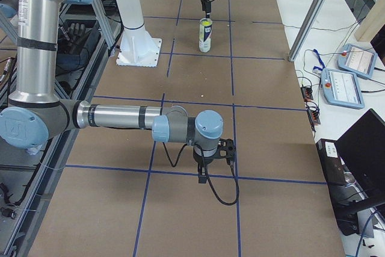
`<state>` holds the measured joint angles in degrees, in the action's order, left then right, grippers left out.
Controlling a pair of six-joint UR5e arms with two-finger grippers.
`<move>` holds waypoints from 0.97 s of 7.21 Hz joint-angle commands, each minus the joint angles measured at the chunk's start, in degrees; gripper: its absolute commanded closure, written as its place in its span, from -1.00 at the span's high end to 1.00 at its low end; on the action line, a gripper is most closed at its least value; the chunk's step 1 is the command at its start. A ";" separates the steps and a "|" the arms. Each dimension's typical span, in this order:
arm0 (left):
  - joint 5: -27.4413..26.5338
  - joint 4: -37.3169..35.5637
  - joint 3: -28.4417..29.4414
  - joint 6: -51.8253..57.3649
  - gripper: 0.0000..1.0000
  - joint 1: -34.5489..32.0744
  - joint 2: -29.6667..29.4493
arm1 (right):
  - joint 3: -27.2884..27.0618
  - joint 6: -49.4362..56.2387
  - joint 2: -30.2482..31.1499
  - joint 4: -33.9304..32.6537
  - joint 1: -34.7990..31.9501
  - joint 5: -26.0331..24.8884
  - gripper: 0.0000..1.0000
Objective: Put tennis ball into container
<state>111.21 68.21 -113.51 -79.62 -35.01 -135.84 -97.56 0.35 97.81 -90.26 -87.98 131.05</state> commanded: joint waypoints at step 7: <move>12.96 6.91 1.06 72.24 1.00 -36.92 32.63 | 0.00 0.00 0.01 0.00 0.00 0.00 1.00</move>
<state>121.66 73.29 -116.39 -19.18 -65.21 -107.45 -97.56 0.35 97.77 -90.26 -87.98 131.04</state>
